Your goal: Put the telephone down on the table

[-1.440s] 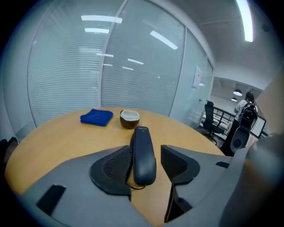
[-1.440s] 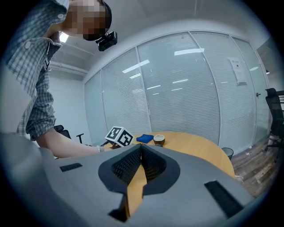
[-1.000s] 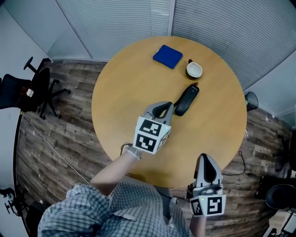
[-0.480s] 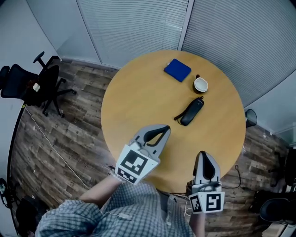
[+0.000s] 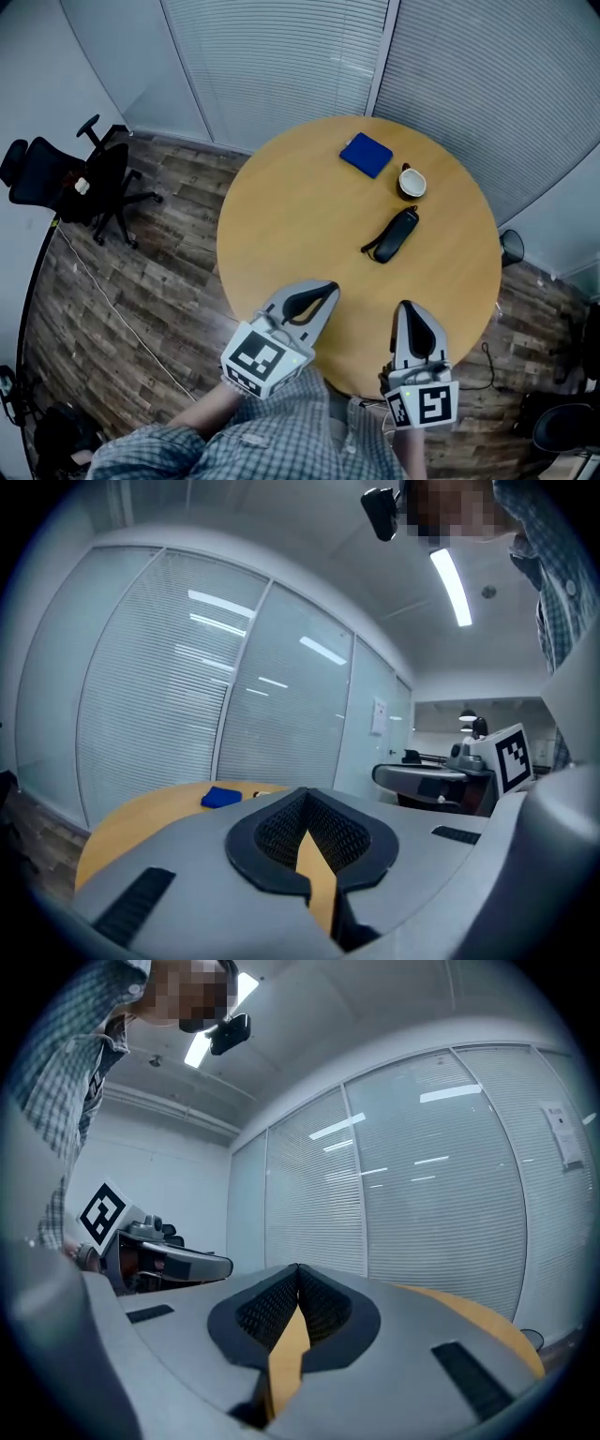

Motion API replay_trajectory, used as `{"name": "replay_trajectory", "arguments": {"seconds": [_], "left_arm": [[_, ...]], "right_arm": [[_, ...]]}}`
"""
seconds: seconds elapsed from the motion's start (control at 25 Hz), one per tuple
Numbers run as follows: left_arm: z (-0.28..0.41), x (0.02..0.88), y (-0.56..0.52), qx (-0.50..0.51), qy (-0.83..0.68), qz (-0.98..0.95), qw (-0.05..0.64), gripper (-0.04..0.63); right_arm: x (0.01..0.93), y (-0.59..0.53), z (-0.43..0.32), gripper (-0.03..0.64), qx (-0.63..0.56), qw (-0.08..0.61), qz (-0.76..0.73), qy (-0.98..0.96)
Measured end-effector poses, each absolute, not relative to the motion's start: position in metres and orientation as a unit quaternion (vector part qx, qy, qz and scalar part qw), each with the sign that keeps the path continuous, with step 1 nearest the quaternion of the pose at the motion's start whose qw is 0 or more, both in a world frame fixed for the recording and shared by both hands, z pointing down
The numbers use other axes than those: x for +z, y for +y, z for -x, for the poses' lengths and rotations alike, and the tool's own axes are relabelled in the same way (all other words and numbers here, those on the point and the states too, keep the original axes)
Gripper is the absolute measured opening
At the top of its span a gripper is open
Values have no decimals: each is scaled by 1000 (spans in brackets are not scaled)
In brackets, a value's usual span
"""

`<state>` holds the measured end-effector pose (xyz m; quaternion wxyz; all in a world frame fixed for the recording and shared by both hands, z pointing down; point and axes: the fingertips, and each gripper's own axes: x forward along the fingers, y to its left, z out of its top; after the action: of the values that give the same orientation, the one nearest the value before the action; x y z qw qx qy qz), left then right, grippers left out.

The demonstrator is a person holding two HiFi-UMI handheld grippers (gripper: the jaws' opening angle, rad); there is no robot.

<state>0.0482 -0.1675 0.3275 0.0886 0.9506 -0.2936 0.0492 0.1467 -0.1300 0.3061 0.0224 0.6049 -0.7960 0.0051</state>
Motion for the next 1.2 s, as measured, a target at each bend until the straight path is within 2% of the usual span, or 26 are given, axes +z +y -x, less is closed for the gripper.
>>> {"name": "replay_trajectory", "arguments": {"seconds": [0.64,1.2], "left_arm": [[-56,311,-169,30,-304,-950,69,6],[-59,324,-160,58,-280,-956,65,6]], "right_arm": [[301,-117,-150,11,-4,18,-610,-793],[301,-115,-152,11,-3,21,-617,-787]]}}
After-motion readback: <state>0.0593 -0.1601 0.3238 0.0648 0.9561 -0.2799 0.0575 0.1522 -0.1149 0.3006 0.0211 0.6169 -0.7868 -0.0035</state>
